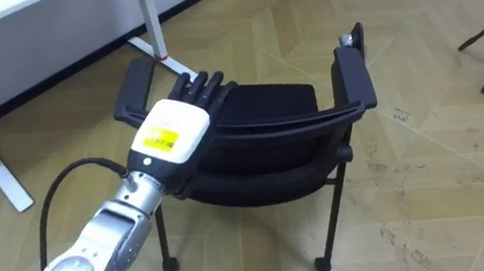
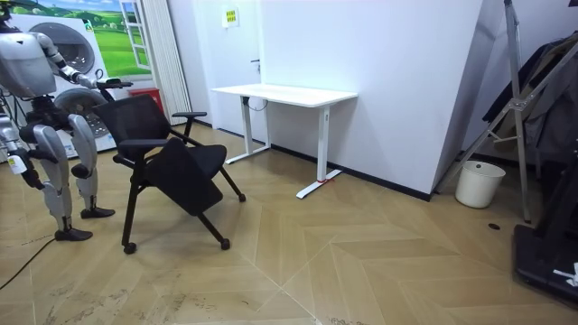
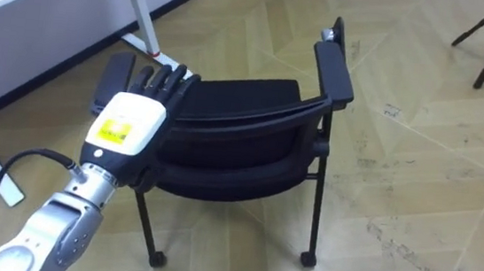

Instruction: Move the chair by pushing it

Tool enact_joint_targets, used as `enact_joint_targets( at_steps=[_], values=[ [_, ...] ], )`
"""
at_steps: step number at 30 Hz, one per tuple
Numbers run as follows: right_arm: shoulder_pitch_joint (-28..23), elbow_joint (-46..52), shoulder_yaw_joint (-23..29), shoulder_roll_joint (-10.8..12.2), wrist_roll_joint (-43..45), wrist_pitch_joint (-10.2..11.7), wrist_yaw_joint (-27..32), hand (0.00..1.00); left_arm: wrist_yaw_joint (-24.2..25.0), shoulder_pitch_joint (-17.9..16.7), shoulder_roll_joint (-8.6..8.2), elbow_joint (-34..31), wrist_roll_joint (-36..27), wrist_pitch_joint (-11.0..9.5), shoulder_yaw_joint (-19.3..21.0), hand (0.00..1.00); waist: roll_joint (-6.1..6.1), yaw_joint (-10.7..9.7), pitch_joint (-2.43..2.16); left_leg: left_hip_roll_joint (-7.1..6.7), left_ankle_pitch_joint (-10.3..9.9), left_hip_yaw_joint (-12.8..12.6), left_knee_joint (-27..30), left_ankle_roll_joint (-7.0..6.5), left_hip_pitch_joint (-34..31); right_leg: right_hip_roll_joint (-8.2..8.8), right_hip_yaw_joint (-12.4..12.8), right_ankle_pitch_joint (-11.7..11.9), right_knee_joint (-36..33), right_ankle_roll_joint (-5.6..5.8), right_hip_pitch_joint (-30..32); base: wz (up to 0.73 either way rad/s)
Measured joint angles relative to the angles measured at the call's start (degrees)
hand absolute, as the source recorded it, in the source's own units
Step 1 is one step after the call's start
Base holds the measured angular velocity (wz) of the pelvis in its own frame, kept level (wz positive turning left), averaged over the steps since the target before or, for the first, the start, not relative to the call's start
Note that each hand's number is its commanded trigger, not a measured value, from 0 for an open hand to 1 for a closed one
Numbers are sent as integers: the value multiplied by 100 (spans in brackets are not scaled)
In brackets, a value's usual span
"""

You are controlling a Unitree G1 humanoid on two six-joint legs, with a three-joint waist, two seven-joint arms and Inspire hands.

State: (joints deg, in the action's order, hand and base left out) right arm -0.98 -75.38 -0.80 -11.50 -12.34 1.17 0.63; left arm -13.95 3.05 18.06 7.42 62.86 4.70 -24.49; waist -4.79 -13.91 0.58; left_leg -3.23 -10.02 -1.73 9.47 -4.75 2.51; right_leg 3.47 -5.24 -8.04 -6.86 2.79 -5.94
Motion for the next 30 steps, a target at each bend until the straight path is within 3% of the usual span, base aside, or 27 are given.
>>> enact_joint_targets(
  at_steps=[6, 8, 9, 10, 11, 27, 30],
  values=[
    [14, 4, 116, -2, 144, 2, 49, 0, -3, 220, 6, 872, -156, -18, 18, 0, -94, -55, 1, 22, -9, -66, -25, 14, 9, -24, 49, 1, 2, -2, 25, -6],
    [12, -2, 194, -1, 248, 0, 49, 0, -12, 224, 25, 965, -213, -51, 34, 14, -95, -86, 3, 34, -12, -81, -29, 19, 6, -34, 57, 3, 1, -6, 36, 0],
    [8, -1, 225, -1, 379, -2, 52, 0, -9, 225, 26, 972, -216, -106, 77, 26, -94, -87, 3, 41, -13, -89, -32, 22, 9, -39, 60, 4, 1, -7, 37, -3],
    [9, 0, 243, -1, 464, -2, 51, 0, -8, 225, 25, 998, -218, -132, 115, 68, -82, -90, 11, 47, -15, -102, -34, 26, 12, -44, 69, 6, 1, -9, 38, -4],
    [9, 0, 259, 0, 514, -2, 49, 0, 0, 225, 25, 1002, -217, -140, 135, 100, -83, -95, 10, 48, -16, -106, -34, 26, 12, -46, 72, 6, 1, -10, 40, -4],
    [-28, -15, 318, -8, 583, -113, 231, 0, 472, 755, 40, 982, -485, 126, 196, 100, -72, -263, 13, 52, -16, -150, -78, 27, 37, -55, 129, 10, 7, -17, 47, 0],
    [3, -91, 318, -4, 580, -129, 243, 0, 462, 660, 48, 828, -470, 120, 186, 100, -76, -273, 12, 53, -17, -148, -86, 28, 40, -55, 112, 10, 8, -17, 50, 0]
  ],
)
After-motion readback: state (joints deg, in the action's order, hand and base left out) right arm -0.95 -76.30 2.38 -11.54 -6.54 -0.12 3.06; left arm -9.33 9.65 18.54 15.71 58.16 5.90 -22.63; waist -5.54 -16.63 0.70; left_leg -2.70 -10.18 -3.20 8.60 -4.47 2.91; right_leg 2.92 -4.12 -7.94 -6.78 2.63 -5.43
